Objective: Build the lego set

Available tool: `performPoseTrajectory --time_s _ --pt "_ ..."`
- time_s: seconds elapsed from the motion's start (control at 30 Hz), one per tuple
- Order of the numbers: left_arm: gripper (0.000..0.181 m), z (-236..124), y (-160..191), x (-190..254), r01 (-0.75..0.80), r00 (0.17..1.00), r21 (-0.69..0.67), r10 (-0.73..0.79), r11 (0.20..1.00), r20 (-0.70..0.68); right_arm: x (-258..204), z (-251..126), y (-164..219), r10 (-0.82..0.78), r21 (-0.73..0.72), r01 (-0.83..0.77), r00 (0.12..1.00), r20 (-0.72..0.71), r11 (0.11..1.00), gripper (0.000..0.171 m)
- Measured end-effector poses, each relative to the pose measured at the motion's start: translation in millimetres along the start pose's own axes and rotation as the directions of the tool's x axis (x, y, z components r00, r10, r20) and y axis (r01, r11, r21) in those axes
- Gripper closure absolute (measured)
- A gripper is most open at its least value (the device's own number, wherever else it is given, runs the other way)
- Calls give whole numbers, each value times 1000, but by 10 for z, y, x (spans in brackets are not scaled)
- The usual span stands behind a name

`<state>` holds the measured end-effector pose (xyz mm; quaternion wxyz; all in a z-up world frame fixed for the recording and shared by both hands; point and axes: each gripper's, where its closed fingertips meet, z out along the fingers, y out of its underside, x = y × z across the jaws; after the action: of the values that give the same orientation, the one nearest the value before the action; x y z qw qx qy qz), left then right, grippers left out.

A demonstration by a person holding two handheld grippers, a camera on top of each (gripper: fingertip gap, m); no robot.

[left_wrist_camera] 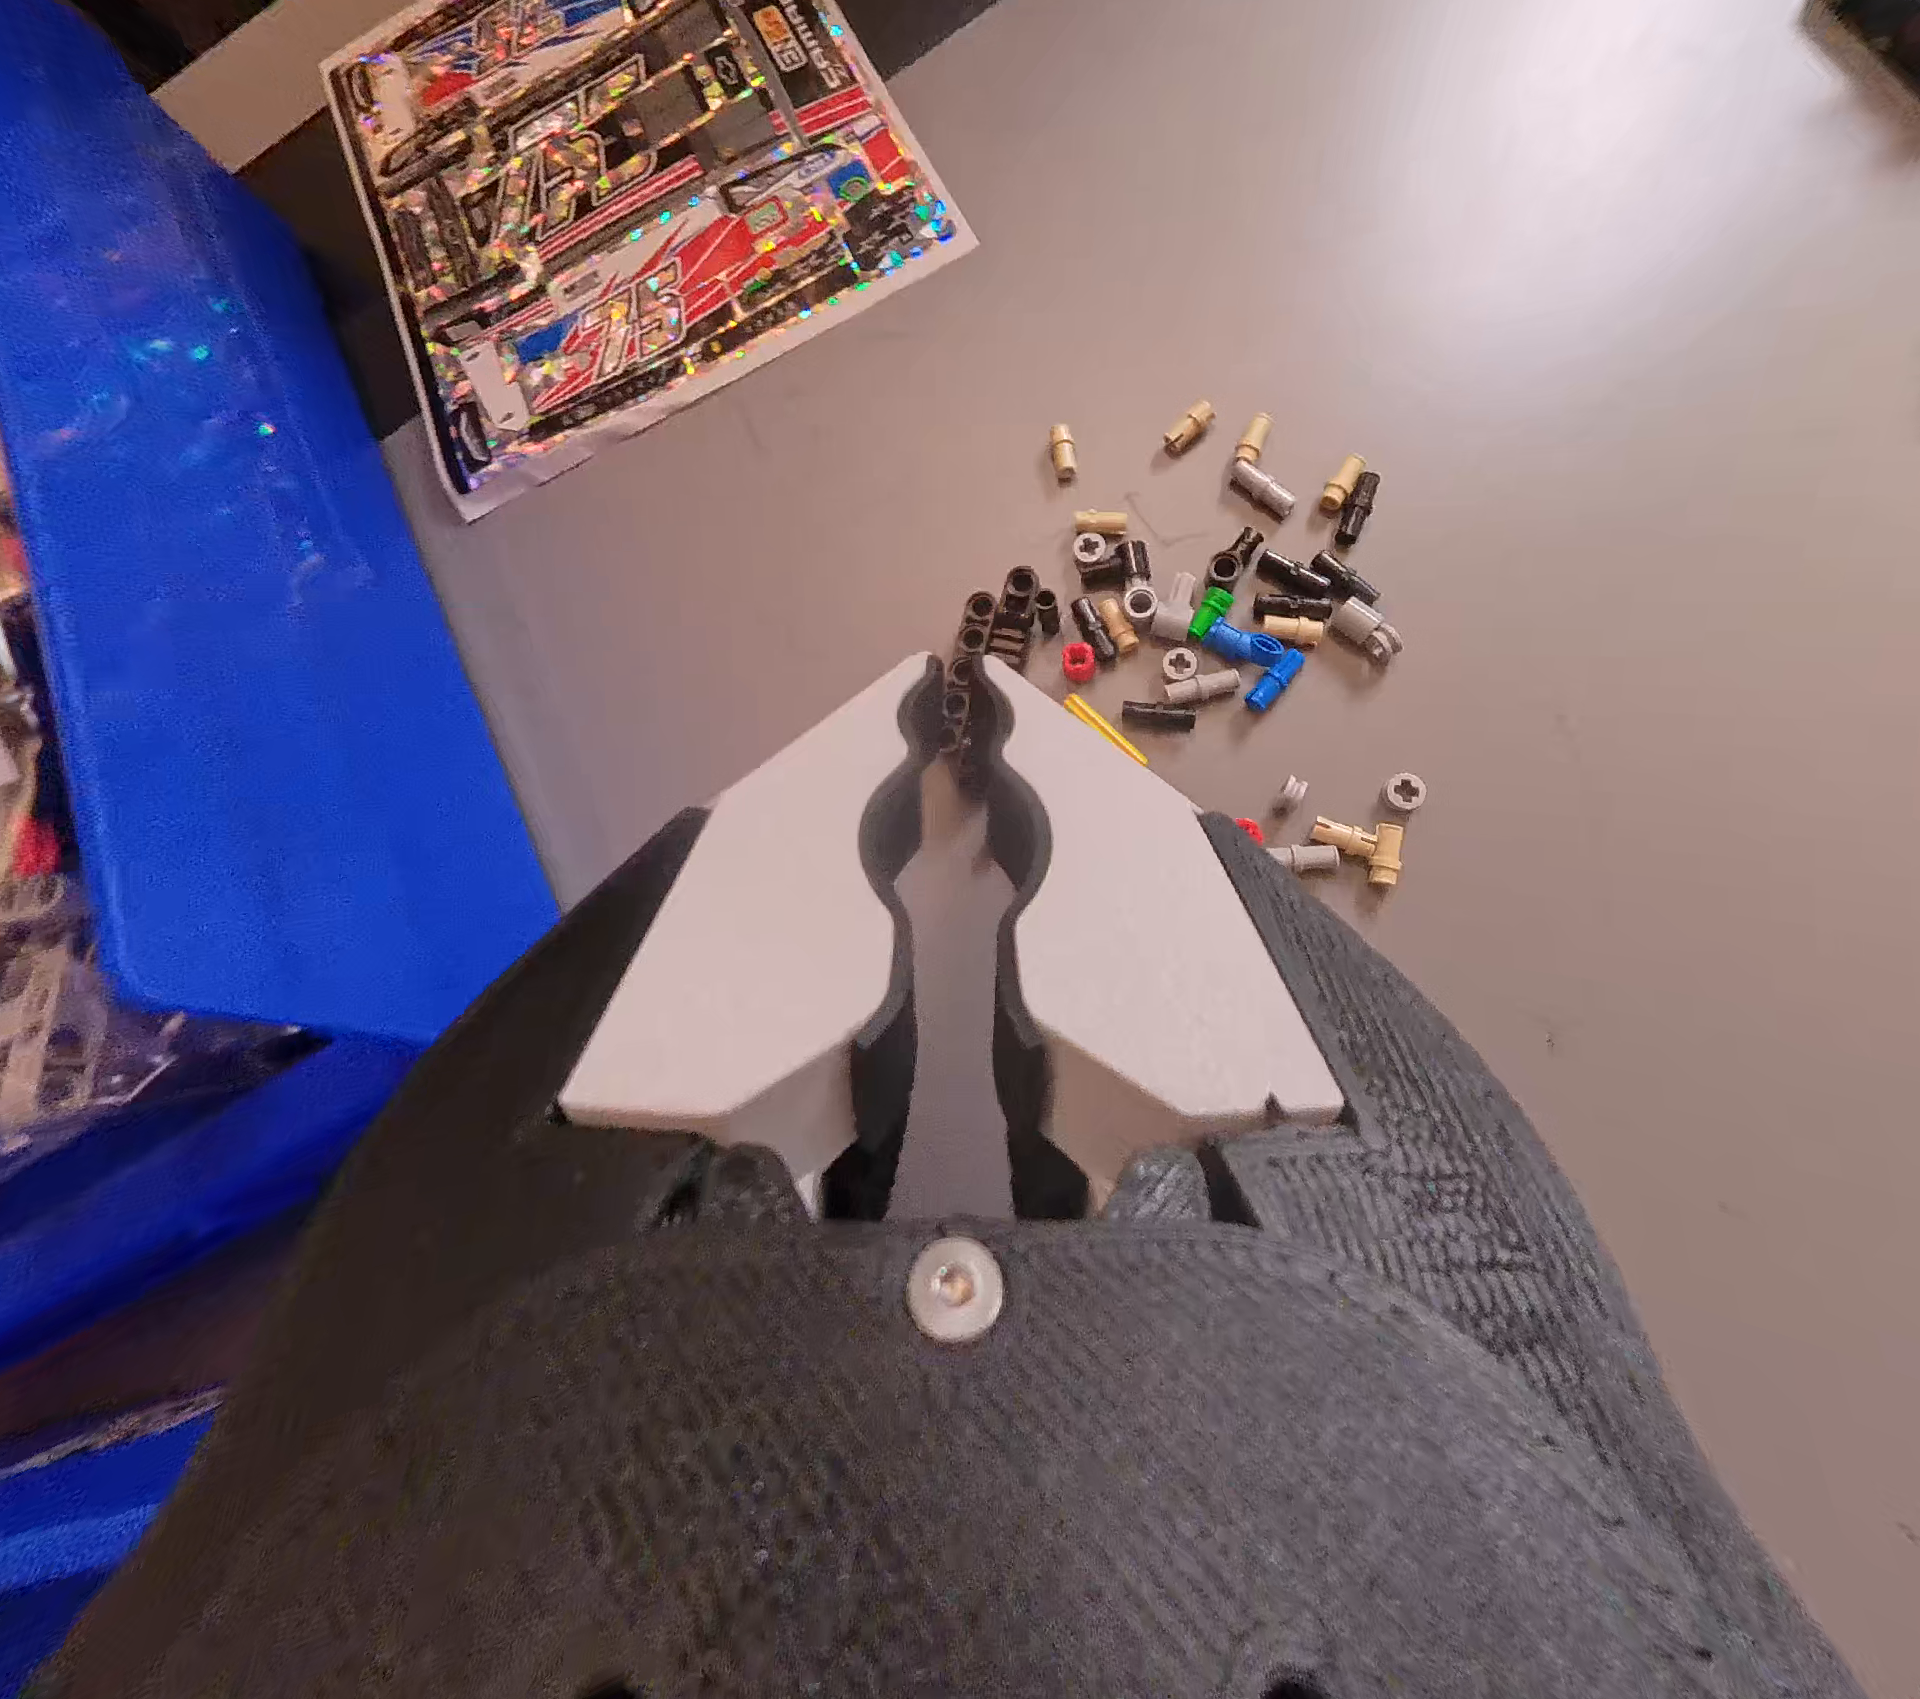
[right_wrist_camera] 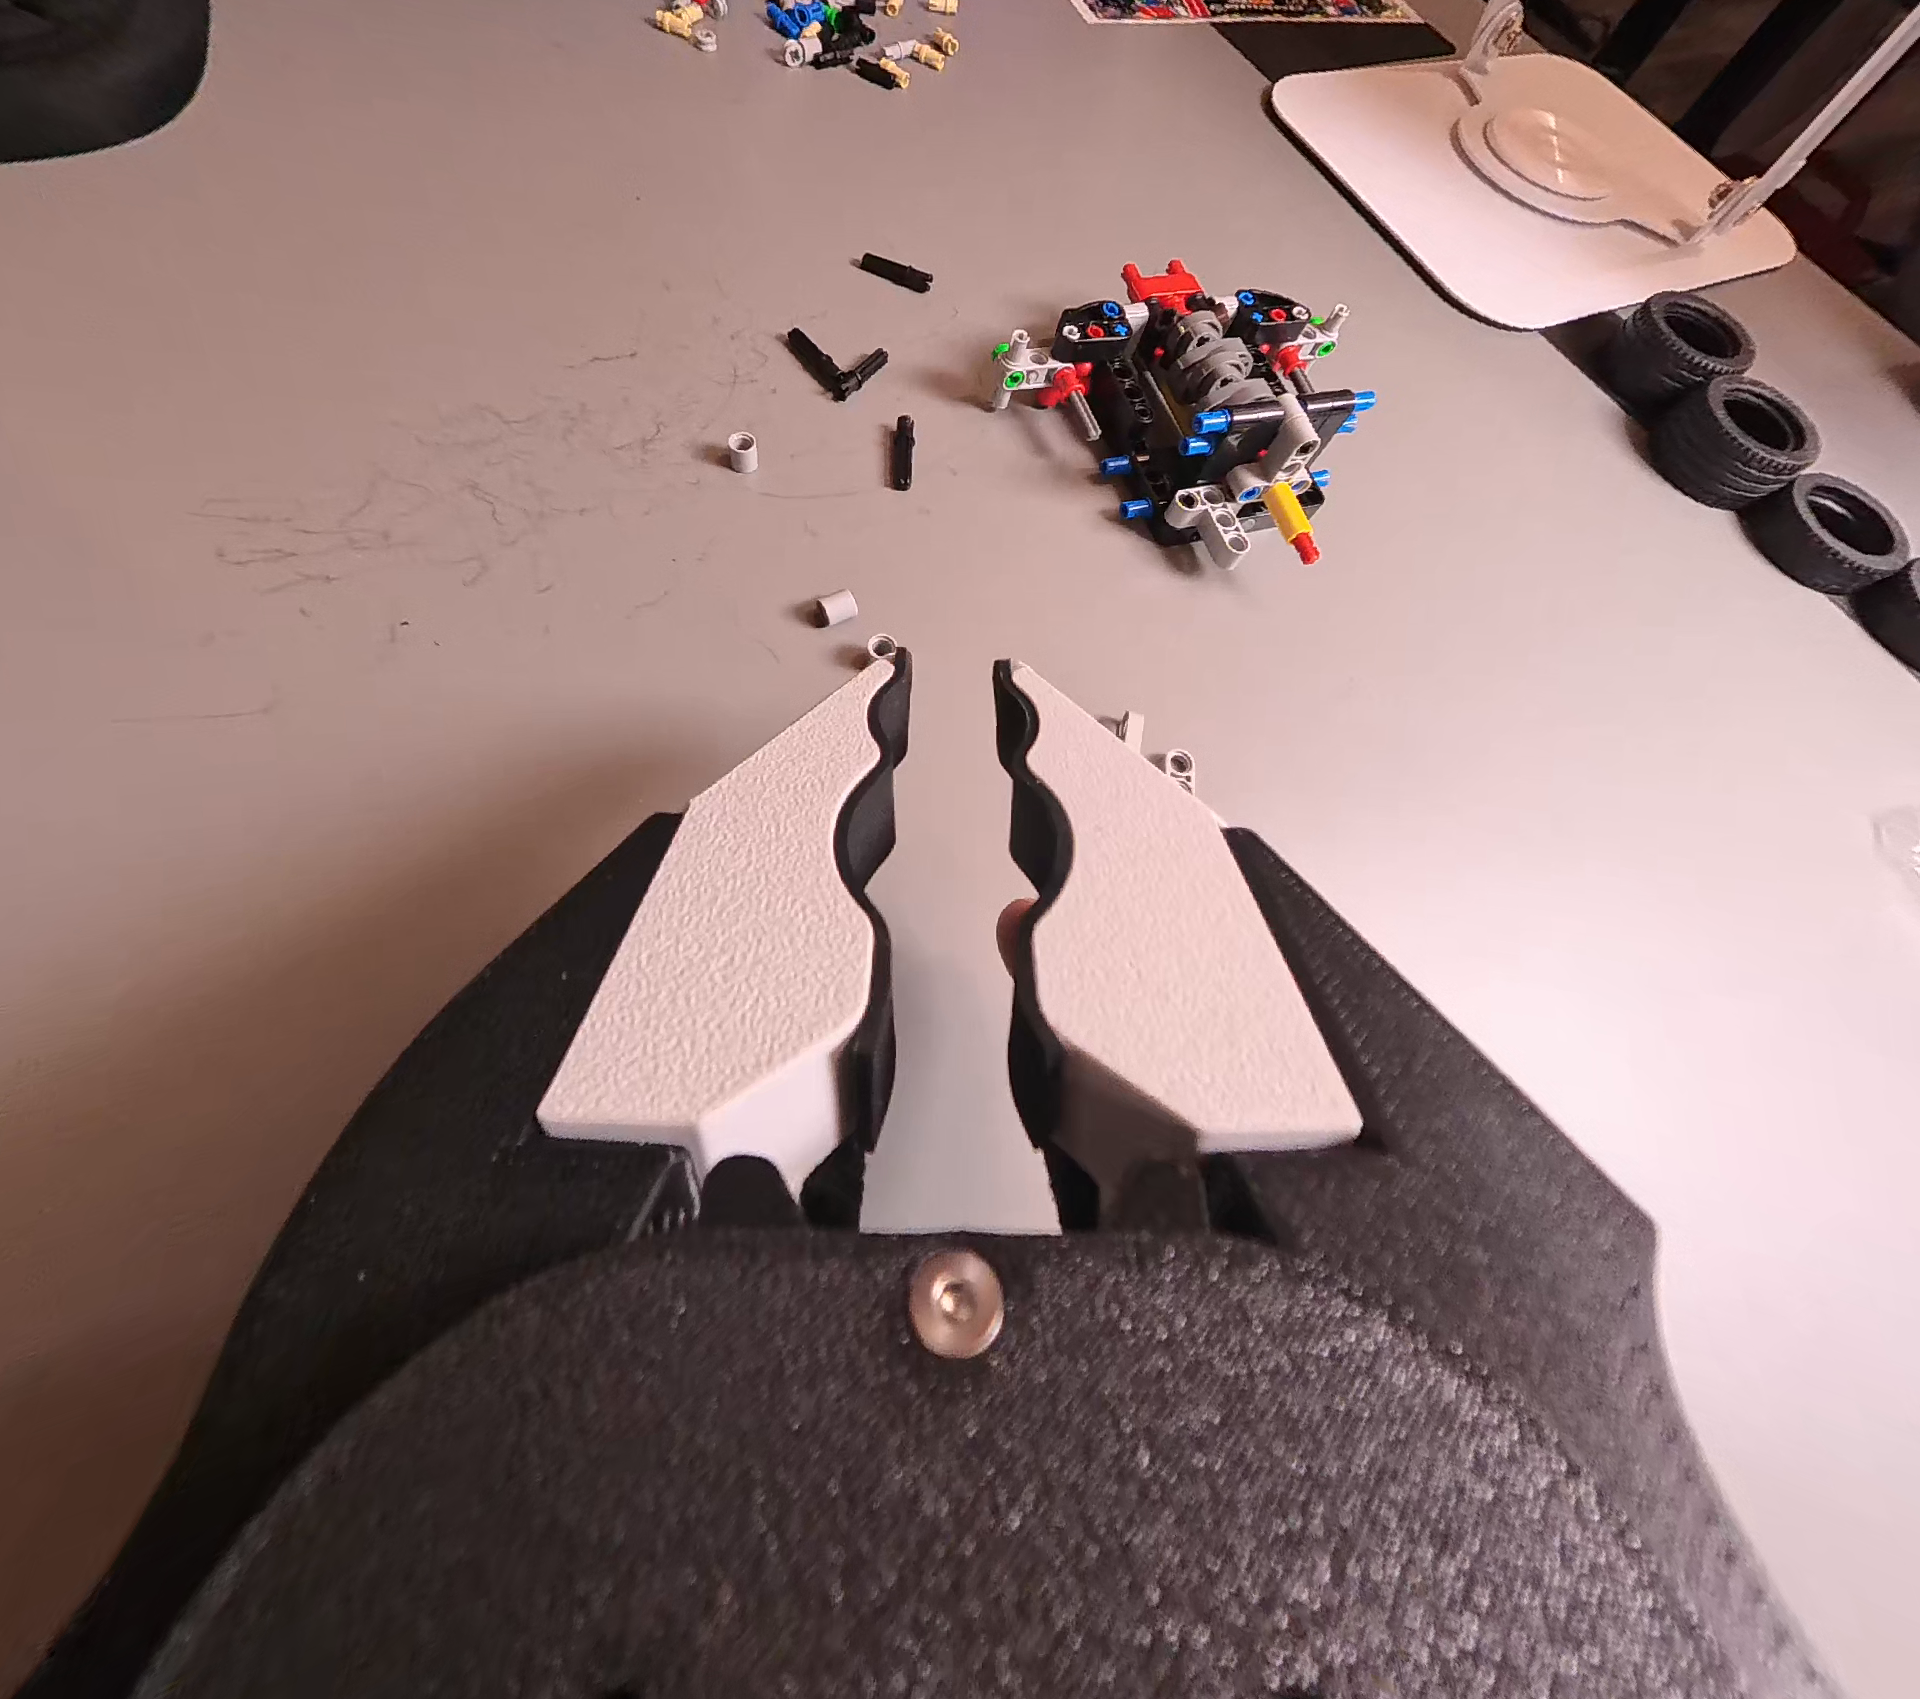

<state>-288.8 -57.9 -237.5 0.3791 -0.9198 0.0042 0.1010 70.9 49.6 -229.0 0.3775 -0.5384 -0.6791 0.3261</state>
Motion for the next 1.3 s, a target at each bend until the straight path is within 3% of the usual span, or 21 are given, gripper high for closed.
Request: performPoseTrajectory --time_s 0.3,1.07,1.17,1.23,1.3 --pt "175 14 326 125 -41 998 -178 32 983 -49 0 3 4 0 -2 0 1000 -2 1000 158" --pt "176 29 393 205 -69 995 -199 53 978 -83 14 -5 11 -1 -4 1 1000 -3 1000 158" --pt "176 -73 150 357 -110 983 -44 103 993 -151 22 -10 -4 0 5 0 1000 -7 1000 158" --pt "176 -255 -180 605 -165 955 187 204 968 -215 2 -8 -62 7 35 -7 1000 1 999 158" --pt "177 -504 -514 962 -159 914 432 298 888 -275 -100 5 -199 22 103 -27 999 45 994 158"
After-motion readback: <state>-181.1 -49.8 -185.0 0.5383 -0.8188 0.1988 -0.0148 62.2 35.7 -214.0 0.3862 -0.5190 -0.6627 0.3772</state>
